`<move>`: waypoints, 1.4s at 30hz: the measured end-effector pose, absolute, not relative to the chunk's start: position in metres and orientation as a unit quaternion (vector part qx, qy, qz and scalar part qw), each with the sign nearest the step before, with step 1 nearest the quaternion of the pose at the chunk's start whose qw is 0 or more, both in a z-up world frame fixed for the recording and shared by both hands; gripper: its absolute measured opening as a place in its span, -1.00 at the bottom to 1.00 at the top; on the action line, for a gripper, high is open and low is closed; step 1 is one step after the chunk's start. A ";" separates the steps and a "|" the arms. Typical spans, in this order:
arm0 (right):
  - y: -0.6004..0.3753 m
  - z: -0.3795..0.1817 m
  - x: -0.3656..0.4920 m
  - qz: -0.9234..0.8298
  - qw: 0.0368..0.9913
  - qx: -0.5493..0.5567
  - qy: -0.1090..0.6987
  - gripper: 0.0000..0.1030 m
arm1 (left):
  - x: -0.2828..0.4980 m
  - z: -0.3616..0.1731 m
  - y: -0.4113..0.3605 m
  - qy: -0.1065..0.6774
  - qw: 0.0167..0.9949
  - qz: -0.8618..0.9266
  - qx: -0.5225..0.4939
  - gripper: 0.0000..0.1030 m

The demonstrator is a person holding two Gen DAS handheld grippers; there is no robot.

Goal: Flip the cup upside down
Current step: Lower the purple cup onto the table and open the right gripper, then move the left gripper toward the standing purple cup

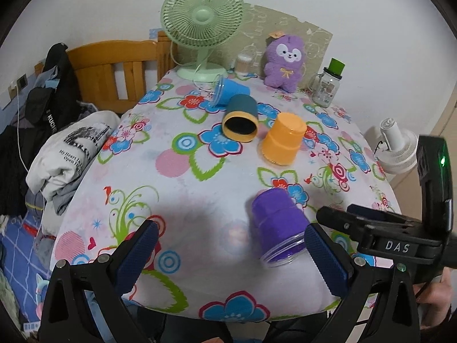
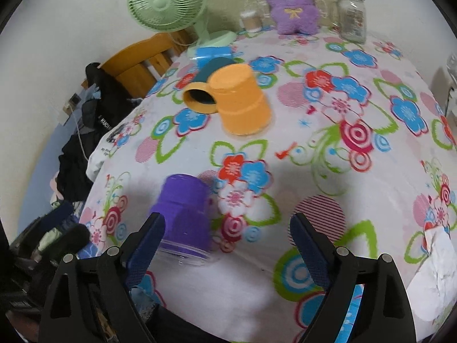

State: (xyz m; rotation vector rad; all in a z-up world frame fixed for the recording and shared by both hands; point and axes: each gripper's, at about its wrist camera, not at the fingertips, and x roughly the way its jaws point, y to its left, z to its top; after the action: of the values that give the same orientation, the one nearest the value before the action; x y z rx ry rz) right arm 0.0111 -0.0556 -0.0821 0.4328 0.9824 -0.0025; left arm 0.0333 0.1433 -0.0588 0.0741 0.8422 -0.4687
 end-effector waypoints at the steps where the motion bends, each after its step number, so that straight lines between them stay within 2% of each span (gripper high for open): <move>1: -0.060 -0.084 0.008 -0.004 0.858 0.211 0.468 0.77 | 0.034 -0.057 0.141 0.403 0.886 -0.227 0.035 0.99; 14: -0.111 -0.101 -0.017 -0.041 0.847 0.260 0.462 0.77 | 0.055 -0.047 0.100 0.398 0.883 -0.244 0.048 0.99; 24: -0.124 -0.112 -0.019 -0.043 0.841 0.277 0.463 0.77 | 0.068 -0.066 0.067 0.422 0.870 -0.247 0.069 0.99; 42: -0.133 -0.123 -0.022 -0.044 0.836 0.292 0.462 0.77 | 0.090 -0.108 0.051 0.489 0.835 -0.239 0.078 0.99</move>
State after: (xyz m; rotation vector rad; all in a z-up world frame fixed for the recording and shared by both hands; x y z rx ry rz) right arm -0.0219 -0.1334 -0.1229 0.6178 0.9773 -0.0925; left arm 0.0900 0.0515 -0.1084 0.1647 1.0355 -0.5061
